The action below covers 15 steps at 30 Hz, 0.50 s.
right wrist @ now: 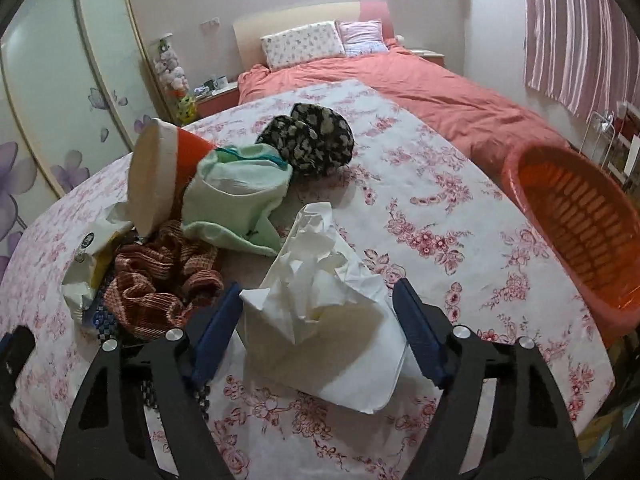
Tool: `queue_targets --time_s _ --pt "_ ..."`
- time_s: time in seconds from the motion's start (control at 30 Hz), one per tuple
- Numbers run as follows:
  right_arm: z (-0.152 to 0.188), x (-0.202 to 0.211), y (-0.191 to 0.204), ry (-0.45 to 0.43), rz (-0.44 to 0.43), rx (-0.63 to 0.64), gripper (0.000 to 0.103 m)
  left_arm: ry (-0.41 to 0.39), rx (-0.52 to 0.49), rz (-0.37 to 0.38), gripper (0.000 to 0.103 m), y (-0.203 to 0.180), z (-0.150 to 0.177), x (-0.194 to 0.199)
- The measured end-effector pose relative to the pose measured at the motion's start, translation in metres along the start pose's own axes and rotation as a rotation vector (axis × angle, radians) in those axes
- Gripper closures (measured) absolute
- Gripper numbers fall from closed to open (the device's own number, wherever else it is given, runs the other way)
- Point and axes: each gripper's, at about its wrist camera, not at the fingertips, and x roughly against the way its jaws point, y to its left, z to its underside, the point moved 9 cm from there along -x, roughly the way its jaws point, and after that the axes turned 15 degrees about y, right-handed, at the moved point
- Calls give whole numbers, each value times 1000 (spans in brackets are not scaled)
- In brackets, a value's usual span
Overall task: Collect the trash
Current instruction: 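Grasp the white crumpled tissue with the right tool while the left tool grasps the grey snack bag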
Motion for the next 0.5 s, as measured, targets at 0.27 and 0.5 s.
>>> queue_targets --time_s 0.27,0.5 --pt "0 10 4 -36 22 59 39 48 -33 41 4 -18 -32 -34" --pt "-7 -1 1 -20 16 55 34 102 -85 26 4 -29 -44 -62"
